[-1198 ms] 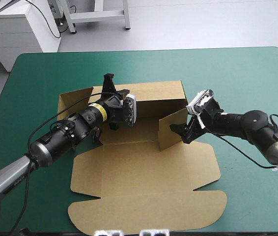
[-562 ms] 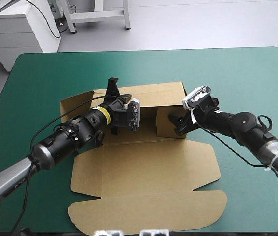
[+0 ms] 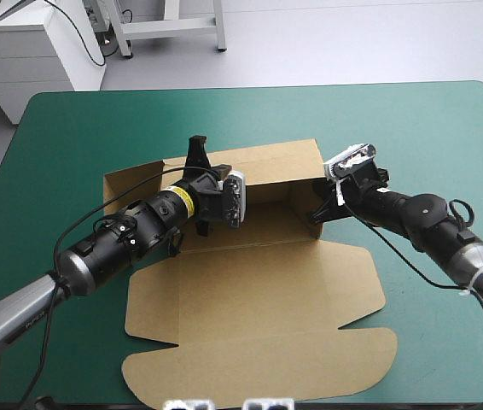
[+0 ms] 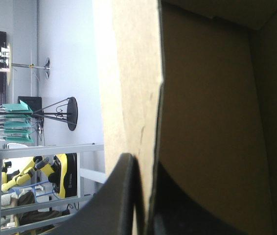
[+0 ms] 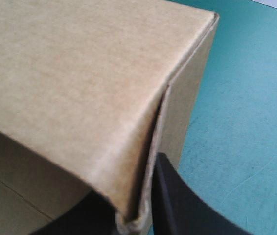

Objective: Fold the box

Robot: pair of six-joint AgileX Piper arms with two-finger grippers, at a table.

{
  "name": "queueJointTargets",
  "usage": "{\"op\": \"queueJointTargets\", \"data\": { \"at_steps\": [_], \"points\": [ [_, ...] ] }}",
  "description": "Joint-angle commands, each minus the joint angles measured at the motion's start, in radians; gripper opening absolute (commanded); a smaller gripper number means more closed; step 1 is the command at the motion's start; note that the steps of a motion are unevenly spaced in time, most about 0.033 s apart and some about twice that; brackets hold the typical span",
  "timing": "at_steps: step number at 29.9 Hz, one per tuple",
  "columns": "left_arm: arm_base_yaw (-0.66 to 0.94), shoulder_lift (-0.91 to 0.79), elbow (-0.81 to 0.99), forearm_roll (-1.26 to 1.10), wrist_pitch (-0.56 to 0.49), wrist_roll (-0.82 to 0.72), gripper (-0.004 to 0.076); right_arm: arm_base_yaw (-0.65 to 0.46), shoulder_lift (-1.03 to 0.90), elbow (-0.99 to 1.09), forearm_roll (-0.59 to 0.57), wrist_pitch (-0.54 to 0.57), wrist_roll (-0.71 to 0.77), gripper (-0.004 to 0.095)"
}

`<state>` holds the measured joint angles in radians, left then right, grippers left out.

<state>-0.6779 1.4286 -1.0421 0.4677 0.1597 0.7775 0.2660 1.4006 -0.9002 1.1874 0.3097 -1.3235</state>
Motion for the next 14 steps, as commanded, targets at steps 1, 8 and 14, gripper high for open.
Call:
{"op": "queueJointTargets", "data": {
  "at_steps": [1, 8, 14],
  "points": [
    [-0.014, -0.025, -0.016, -0.047, -0.051, -0.026, 0.0125, 0.006, -0.03, -0.022, 0.034, 0.026, 0.039, -0.0018],
    [-0.085, -0.098, -0.017, -0.126, -0.142, -0.05, 0.0536, 0.006, -0.03, -0.022, 0.031, -0.158, 0.123, -0.0018],
    [-0.123, -0.159, -0.019, -0.119, -0.236, -0.045, 0.0534, 0.006, -0.03, -0.022, 0.031, -0.267, 0.137, -0.0018]
  ]
}}
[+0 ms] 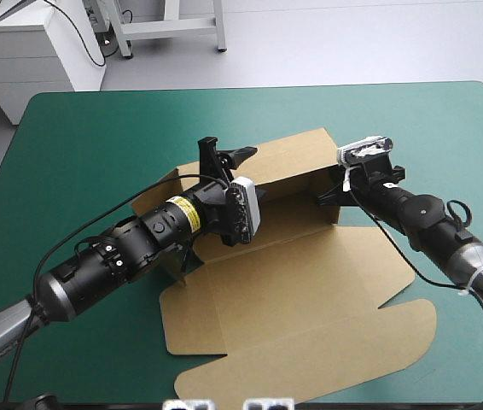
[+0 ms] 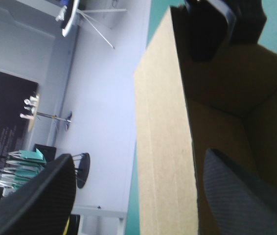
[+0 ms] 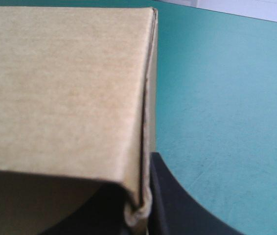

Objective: Fold the box

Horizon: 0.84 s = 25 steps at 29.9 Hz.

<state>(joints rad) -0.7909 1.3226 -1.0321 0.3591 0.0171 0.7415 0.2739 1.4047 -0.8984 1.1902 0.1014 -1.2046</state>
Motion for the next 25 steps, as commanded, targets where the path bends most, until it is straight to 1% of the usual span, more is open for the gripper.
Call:
{"op": "queueJointTargets", "data": {
  "at_steps": [1, 2, 4, 7, 8, 9, 10, 12, 13, 16, 18, 22, 25],
  "points": [
    [-0.01, -0.057, -0.029, -0.01, -0.091, -0.009, 0.0527, -0.002, -0.034, -0.024, 0.028, -0.056, 0.018, -0.0018],
    [-0.01, -0.06, -0.029, -0.012, -0.087, -0.009, 0.051, -0.002, -0.034, -0.024, 0.028, -0.056, 0.018, -0.0018],
    [-0.01, -0.067, -0.029, -0.012, -0.07, -0.011, 0.0438, -0.004, -0.034, -0.024, 0.028, -0.058, 0.007, -0.0018],
    [-0.01, -0.086, -0.029, -0.026, -0.047, -0.028, 0.0174, -0.004, -0.034, -0.024, 0.026, -0.079, 0.007, -0.0018],
    [-0.01, -0.096, -0.029, -0.032, -0.04, -0.051, 0.0036, -0.004, -0.034, -0.024, 0.026, -0.088, 0.007, -0.0018],
    [-0.01, -0.103, -0.029, -0.035, -0.036, -0.071, -0.0004, -0.006, -0.034, -0.024, 0.026, -0.096, 0.007, -0.0018],
    [-0.01, -0.108, -0.031, -0.044, -0.025, -0.078, 0.0015, -0.006, -0.034, -0.024, 0.026, -0.101, 0.007, -0.0018],
    [-0.006, -0.124, -0.042, -0.07, 0.02, -0.089, 0.0017, -0.015, -0.034, -0.024, 0.026, -0.109, 0.007, -0.0018],
    [-0.003, -0.124, -0.05, -0.07, 0.059, -0.095, 0.0017, -0.017, -0.034, -0.024, 0.026, -0.101, 0.007, -0.0018],
    [0.041, -0.122, -0.103, -0.1, 0.223, -0.114, 0.0017, -0.024, -0.034, -0.024, 0.026, -0.101, 0.007, -0.0018],
    [0.105, -0.122, -0.135, -0.168, 0.299, -0.114, 0.0017, -0.024, -0.034, -0.024, 0.026, -0.096, 0.007, -0.0018],
    [0.269, -0.13, -0.196, -0.375, 0.352, -0.102, 0.0017, -0.024, -0.034, -0.024, 0.022, -0.093, 0.007, -0.0018],
    [0.396, -0.134, -0.238, -0.57, 0.441, -0.015, 0.0017, -0.024, -0.034, -0.024, 0.022, -0.09, 0.007, -0.0018]
  ]
}}
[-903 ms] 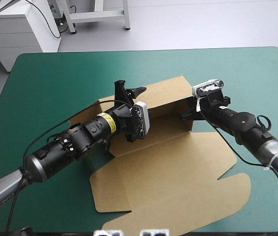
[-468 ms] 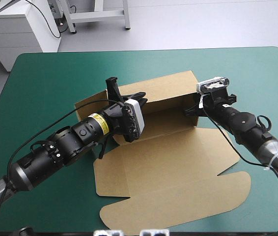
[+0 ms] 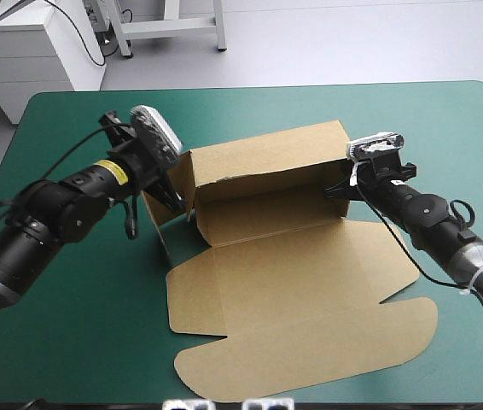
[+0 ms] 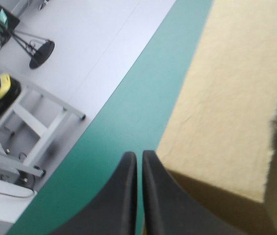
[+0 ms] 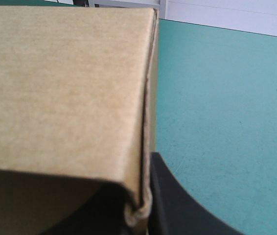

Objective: Fold the box

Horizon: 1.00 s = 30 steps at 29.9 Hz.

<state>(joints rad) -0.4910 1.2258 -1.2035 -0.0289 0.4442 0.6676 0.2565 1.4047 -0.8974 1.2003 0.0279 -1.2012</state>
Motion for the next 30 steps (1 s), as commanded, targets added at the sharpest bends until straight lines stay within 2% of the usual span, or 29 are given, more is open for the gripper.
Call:
{"op": "queueJointTargets", "data": {
  "at_steps": [1, 4, 11, 19, 25, 27, 30],
  "points": [
    [0.133, -0.037, -0.078, -0.258, 0.047, 0.101, 0.0017, -0.006, -0.034, -0.025, 0.012, -0.016, 0.004, -0.0018],
    [0.272, -0.037, -0.102, -0.465, 0.193, 0.195, 0.0017, -0.006, -0.034, -0.025, 0.012, -0.01, 0.004, -0.0018],
    [0.568, -0.046, -0.102, -0.711, 0.404, 0.198, 0.0011, -0.006, -0.034, -0.025, 0.008, 0.008, 0.004, -0.0018],
    [0.797, -0.085, -0.1, -0.712, 0.62, 0.148, 0.0001, -0.006, -0.034, -0.025, -0.026, 0.07, 0.004, -0.0019],
    [0.836, -0.088, -0.1, -0.522, 0.626, 0.024, -0.0009, -0.012, -0.034, -0.025, -0.048, 0.141, 0.06, -0.0018],
    [0.836, -0.088, -0.1, -0.517, 0.621, 0.011, -0.0009, -0.021, -0.034, -0.025, -0.094, 0.188, 0.121, -0.0018],
    [0.836, -0.088, -0.1, -0.527, 0.603, 0.011, -0.0009, -0.029, -0.034, -0.032, -0.257, 0.216, 0.276, -0.0018]
  ]
}}
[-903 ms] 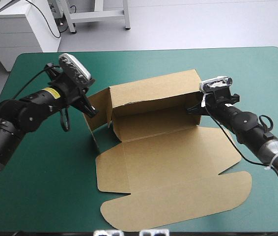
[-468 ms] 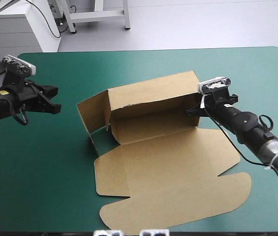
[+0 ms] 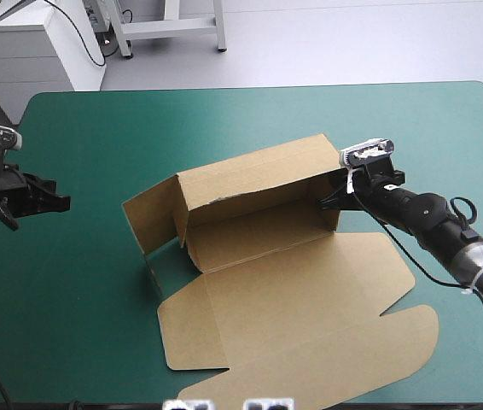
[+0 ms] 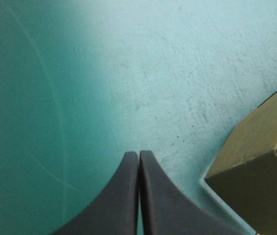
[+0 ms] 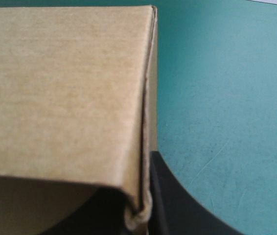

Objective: Fold the box

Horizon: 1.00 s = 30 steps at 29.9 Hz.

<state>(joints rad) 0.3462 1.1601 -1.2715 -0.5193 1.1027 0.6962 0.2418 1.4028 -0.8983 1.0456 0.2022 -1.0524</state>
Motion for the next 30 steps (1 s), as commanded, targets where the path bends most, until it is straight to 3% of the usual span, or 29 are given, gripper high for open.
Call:
{"op": "queueJointTargets", "data": {
  "at_steps": [1, 3, 8, 15, 21, 30],
  "points": [
    [-0.001, -0.022, -0.032, -0.04, -0.061, -0.018, -0.0009, -0.016, -0.032, -0.041, -0.179, 0.053, 0.189, -0.0018],
    [-0.001, -0.022, -0.032, -0.041, -0.065, -0.018, -0.0009, -0.032, -0.032, -0.073, -0.351, 0.132, 0.334, -0.0018],
    [-0.001, -0.022, -0.032, -0.041, -0.065, -0.018, -0.0009, -0.055, -0.032, -0.201, -0.639, 0.334, 0.607, -0.0018],
    [-0.001, -0.022, -0.032, -0.027, -0.061, -0.018, -0.0009, -0.062, -0.004, -0.424, -0.869, 0.675, 0.847, -0.0018],
    [-0.001, -0.022, -0.032, -0.027, -0.054, -0.018, -0.0009, -0.062, 0.127, -0.579, -0.891, 0.849, 0.847, -0.0018],
    [-0.001, -0.022, -0.032, -0.035, -0.052, -0.018, -0.0009, -0.062, 0.437, -0.801, -0.879, 0.86, 0.886, 0.0023]
  ]
}}
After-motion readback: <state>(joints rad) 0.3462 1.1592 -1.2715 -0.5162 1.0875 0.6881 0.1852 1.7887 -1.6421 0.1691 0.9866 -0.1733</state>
